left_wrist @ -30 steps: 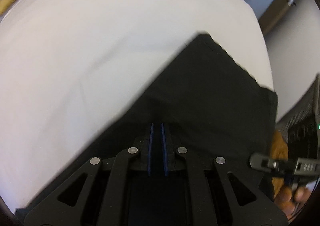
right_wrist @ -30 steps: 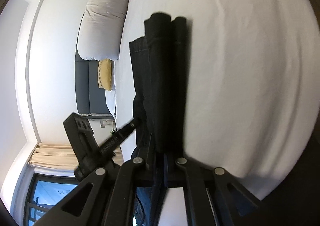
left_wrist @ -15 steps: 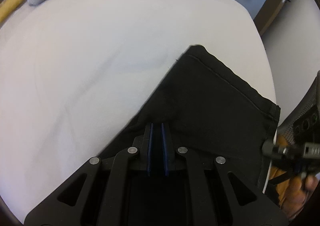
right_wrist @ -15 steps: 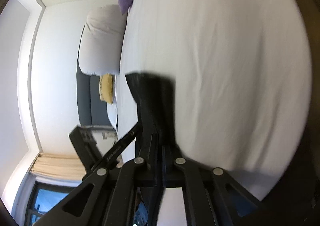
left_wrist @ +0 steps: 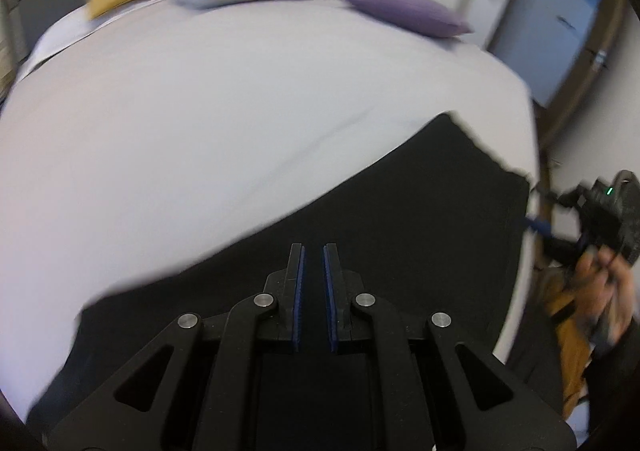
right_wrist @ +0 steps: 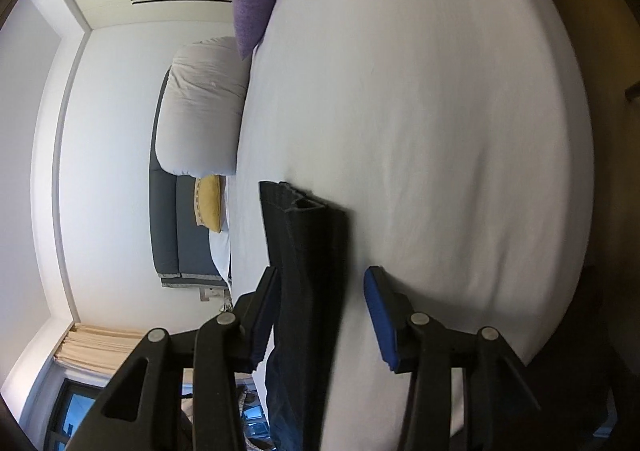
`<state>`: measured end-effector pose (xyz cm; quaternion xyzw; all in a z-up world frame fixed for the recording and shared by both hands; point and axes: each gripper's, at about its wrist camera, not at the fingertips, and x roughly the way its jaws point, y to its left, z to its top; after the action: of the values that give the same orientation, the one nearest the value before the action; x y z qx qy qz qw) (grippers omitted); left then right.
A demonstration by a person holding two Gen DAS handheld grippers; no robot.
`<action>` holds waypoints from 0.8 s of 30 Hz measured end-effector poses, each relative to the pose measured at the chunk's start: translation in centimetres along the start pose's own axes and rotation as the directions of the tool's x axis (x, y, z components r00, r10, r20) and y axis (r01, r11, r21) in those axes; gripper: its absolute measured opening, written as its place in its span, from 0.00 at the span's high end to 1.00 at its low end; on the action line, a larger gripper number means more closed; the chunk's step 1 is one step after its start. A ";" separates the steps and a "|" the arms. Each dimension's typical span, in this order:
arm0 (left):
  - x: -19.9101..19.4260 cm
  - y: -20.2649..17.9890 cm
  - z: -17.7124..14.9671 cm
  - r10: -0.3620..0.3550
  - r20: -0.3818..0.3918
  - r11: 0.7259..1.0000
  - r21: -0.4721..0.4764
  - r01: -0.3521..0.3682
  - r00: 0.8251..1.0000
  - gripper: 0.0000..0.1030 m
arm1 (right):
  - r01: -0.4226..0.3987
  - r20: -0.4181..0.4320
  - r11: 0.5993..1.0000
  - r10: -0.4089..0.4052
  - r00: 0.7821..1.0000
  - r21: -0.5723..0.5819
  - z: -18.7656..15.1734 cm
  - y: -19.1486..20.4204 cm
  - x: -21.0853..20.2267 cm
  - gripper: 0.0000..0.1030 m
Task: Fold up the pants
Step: 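Grasp the folded leg edge with the right tool and smooth it flat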
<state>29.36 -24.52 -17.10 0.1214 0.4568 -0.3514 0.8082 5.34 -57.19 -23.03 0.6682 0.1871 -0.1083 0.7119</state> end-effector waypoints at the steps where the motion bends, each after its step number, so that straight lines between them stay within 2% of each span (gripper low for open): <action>1: -1.9 1.7 -0.9 0.015 -0.010 0.999 -0.034 -0.015 1.000 0.92 | 0.006 -0.012 1.000 -0.006 1.000 -0.002 0.2 0.2 0.5 0.54; 3: -4.7 5.6 -4.5 0.035 -0.020 0.991 -0.129 -0.037 0.999 0.92 | -0.004 -0.026 1.000 0.003 1.000 -0.007 0.6 0.6 1.2 0.54; 6: -5.6 9.2 -7.9 0.051 -0.040 0.968 -0.243 -0.059 0.998 0.92 | -0.001 -0.054 1.000 0.001 0.999 -0.016 1.3 1.2 2.7 0.54; 8: -5.9 10.8 -10.0 0.045 -0.062 0.957 -0.284 -0.061 0.997 0.92 | 0.009 -0.059 0.999 -0.011 0.998 -0.034 1.6 1.4 3.1 0.58; 10: -5.5 11.5 -11.3 0.016 -0.083 0.951 -0.307 -0.041 0.996 0.92 | 0.013 -0.066 0.998 -0.017 0.998 -0.060 2.0 1.5 3.4 0.67; 11: -5.0 12.0 -11.9 0.009 -0.108 0.946 -0.322 -0.043 0.994 0.92 | 0.025 -0.077 0.998 -0.030 0.997 -0.056 2.3 1.2 3.9 0.84; 12: -4.5 12.3 -12.5 -0.003 -0.118 0.940 -0.339 -0.038 0.993 0.92 | 0.032 -0.082 0.998 -0.036 0.996 -0.048 2.4 1.0 4.1 0.94; 15: -4.6 14.0 -13.7 -0.053 -0.077 0.913 -0.407 0.017 0.996 0.92 | 0.041 -0.070 0.997 -0.047 0.996 -0.072 2.3 1.4 3.9 0.95; 18: -4.8 15.0 -14.6 -0.097 -0.060 0.899 -0.433 0.062 0.993 0.92 | 0.059 -0.055 0.994 -0.065 0.996 -0.093 2.0 1.7 3.6 0.95; 20: -5.1 15.9 -15.4 -0.145 -0.039 0.869 -0.483 0.108 0.989 0.92 | 0.072 -0.050 0.994 -0.077 0.996 -0.088 2.0 1.2 3.5 0.97; 21: -5.3 15.9 -15.6 -0.149 -0.042 0.866 -0.488 0.110 0.988 0.92 | 0.077 -0.048 0.993 -0.081 0.996 -0.087 2.0 1.0 3.7 0.98; 24: -7.6 16.5 -17.1 -0.124 -0.061 0.885 -0.457 0.083 0.990 0.92 | 0.081 -0.038 0.993 -0.085 0.996 -0.091 1.8 1.0 3.7 0.99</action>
<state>26.86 -0.31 -22.34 -0.0797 0.5672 -0.2720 0.7733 9.33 -58.54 -23.58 0.6293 0.2345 -0.1152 0.7319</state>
